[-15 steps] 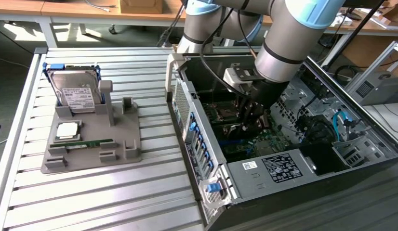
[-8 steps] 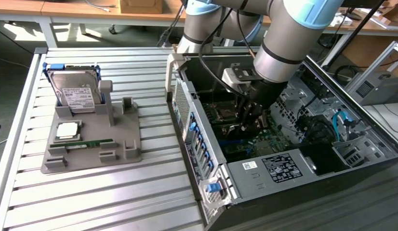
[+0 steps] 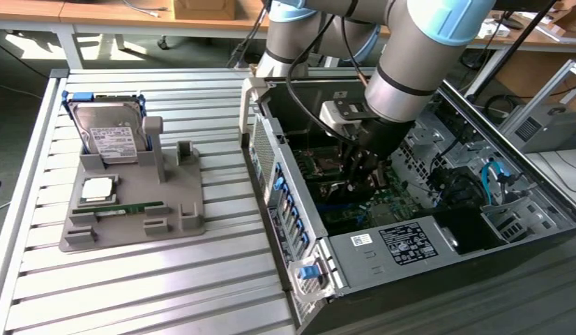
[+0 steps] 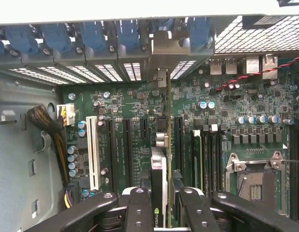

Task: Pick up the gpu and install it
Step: 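Insert the gpu into the slot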

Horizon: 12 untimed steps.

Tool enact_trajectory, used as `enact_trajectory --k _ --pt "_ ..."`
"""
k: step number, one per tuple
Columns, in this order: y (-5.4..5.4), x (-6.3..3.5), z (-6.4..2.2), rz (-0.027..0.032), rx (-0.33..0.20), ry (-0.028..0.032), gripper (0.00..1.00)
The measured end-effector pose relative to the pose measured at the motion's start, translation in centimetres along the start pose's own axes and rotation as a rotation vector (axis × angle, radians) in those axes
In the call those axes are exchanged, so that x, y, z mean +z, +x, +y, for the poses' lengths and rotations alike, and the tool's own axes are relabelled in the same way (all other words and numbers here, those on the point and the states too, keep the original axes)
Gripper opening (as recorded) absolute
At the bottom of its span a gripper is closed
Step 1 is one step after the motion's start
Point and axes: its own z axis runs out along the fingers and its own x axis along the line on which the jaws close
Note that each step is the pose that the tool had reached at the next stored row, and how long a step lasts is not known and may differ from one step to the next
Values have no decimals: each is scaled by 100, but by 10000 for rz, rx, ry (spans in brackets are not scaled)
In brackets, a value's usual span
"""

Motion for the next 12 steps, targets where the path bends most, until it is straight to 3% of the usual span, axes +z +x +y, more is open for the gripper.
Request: enact_trajectory --k 12 --pt "-5 81 11 3 0 -1 27"
